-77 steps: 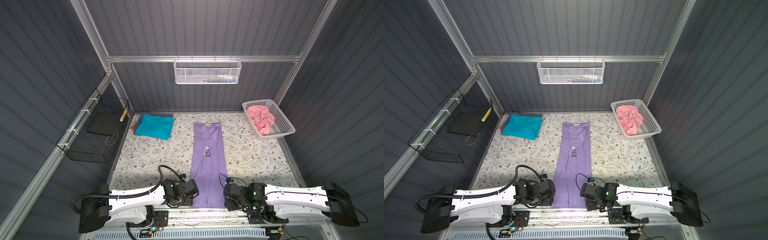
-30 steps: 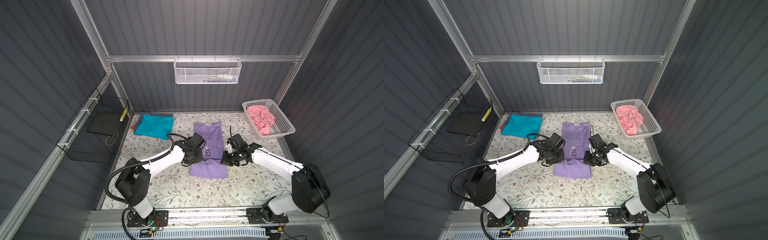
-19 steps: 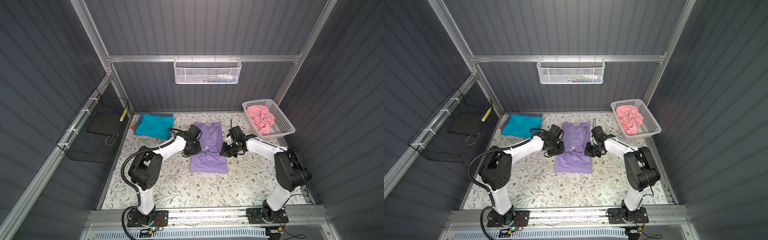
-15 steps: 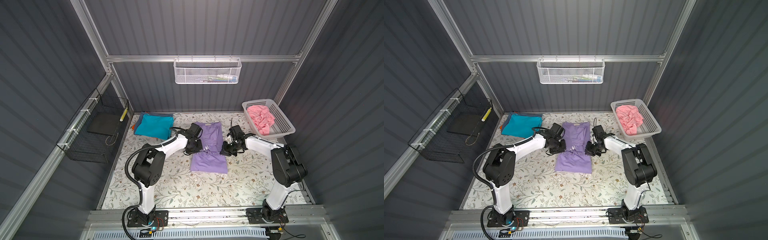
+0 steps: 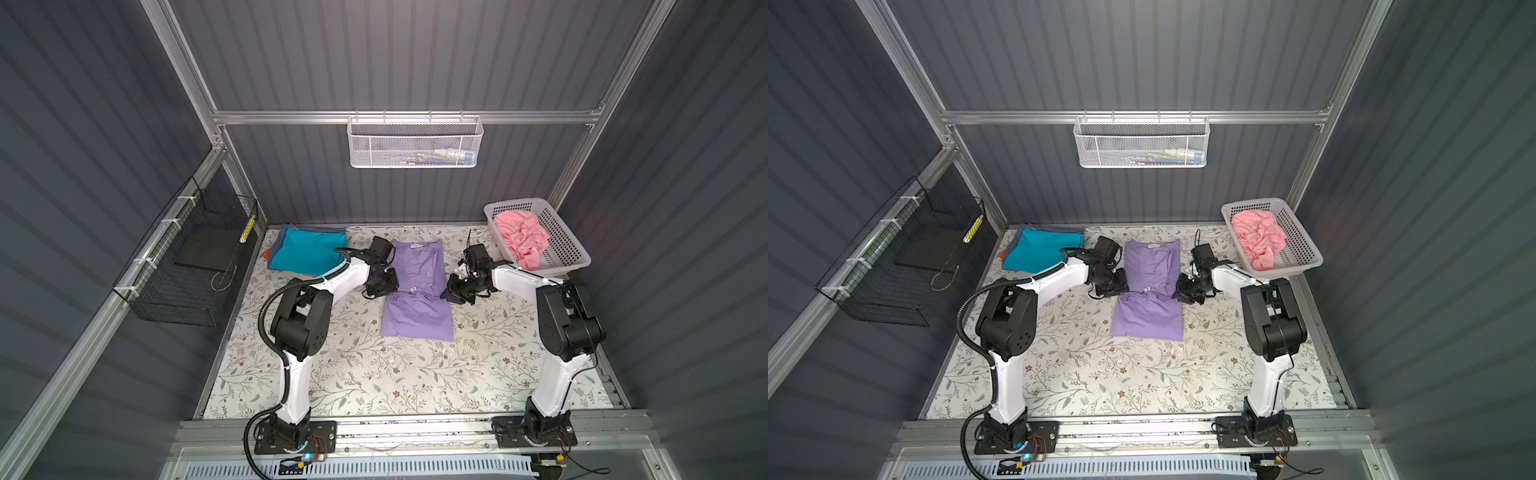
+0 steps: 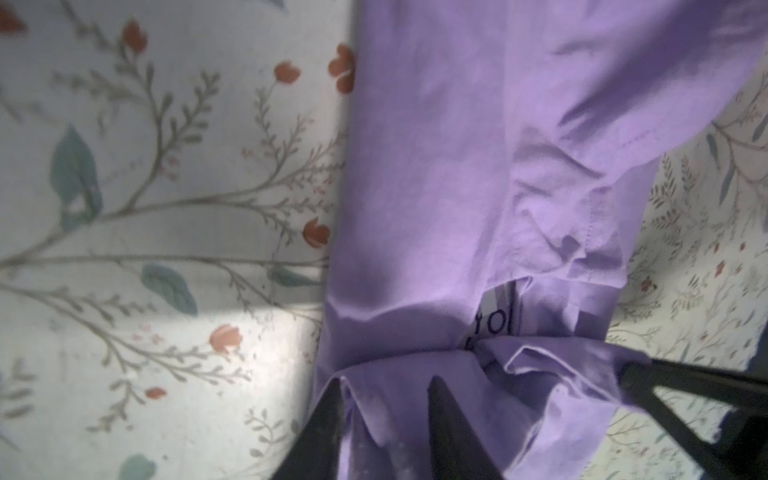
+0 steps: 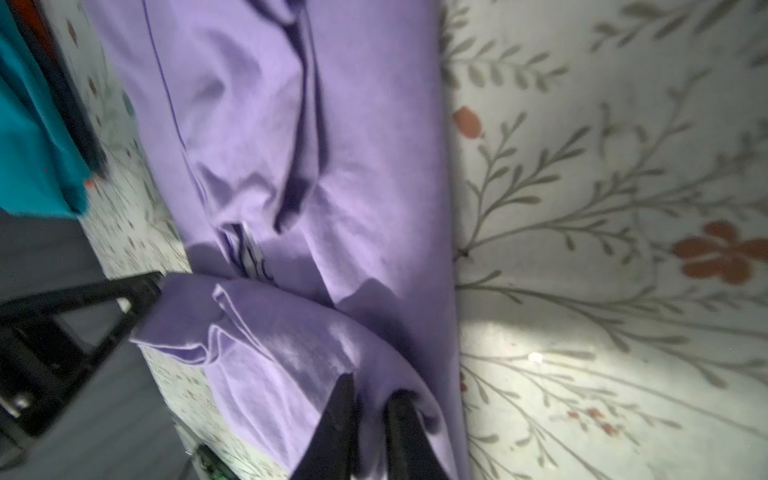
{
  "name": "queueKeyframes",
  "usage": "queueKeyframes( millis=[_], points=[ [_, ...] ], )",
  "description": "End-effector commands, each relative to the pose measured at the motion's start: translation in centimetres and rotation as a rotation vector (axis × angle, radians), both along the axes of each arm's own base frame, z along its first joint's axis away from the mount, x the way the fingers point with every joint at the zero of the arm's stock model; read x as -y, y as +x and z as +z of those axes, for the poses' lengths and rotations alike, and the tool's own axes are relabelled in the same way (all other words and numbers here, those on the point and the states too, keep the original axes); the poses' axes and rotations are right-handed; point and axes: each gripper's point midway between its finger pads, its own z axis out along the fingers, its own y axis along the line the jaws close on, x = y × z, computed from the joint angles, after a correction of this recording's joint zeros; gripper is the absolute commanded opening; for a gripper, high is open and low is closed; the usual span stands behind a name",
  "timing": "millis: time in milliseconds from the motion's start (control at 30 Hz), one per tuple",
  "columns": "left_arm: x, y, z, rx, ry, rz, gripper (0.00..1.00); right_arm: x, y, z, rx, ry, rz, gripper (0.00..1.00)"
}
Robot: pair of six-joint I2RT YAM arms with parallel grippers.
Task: Fold and stack the t-shirts
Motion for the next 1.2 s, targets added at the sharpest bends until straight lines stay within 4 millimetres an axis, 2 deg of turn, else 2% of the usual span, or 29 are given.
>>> queueKeyframes(
  millis=[0,100,200,267,333,433,533,667,733,867,933,1033,1167],
  points=[
    [-0.1,0.6,0.5,-0.013,0.002,-0.021,0.53,0.2,1.4,0.4,0.005,0.034,-0.027,0.31],
    [-1.4,1.9,2.1,0.008,0.02,0.002,0.52,1.2,2.3,1.3,0.023,0.045,-0.051,0.34],
    [-2.5,2.8,5.3,0.08,0.029,0.033,0.5,2.3,2.6,3.3,0.073,0.014,-0.063,0.37],
    [-2.5,2.4,7.2,0.118,0.012,0.038,0.48,3.0,2.0,4.6,0.108,-0.027,-0.066,0.38],
    [-2.1,1.4,7.5,0.123,0.007,0.028,0.44,3.5,1.3,5.4,0.137,-0.038,-0.075,0.39],
    [-0.9,-0.5,6.6,0.108,0.027,-0.01,0.38,3.5,-0.3,5.6,0.154,-0.043,-0.073,0.38],
    [1.4,-2.2,4.9,0.084,0.027,-0.067,0.34,2.9,-1.9,4.7,0.152,-0.063,-0.04,0.3],
    [4.0,-3.5,2.2,0.032,0.019,-0.123,0.3,0.6,-3.3,2.8,0.121,-0.072,0.041,0.12],
    [4.3,-3.6,0.9,0.012,0.019,-0.122,0.29,-1.0,-3.6,2.0,0.105,-0.072,0.087,0.1],
    [4.5,-3.0,-1.1,-0.007,0.038,-0.136,0.28,-4.7,-2.9,0.6,0.109,-0.033,0.182,0.09],
    [4.7,-2.3,-1.8,-0.011,0.045,-0.148,0.28,-5.2,-2.2,-0.6,0.085,-0.026,0.184,0.08],
    [4.4,-1.0,-2.8,-0.031,0.035,-0.147,0.27,-4.5,-0.4,-2.0,0.055,-0.006,0.146,0.08],
    [2.6,0.7,-3.8,-0.044,0.044,-0.118,0.27,-2.3,2.3,-2.0,0.047,0.061,0.058,0.11]
  ],
)
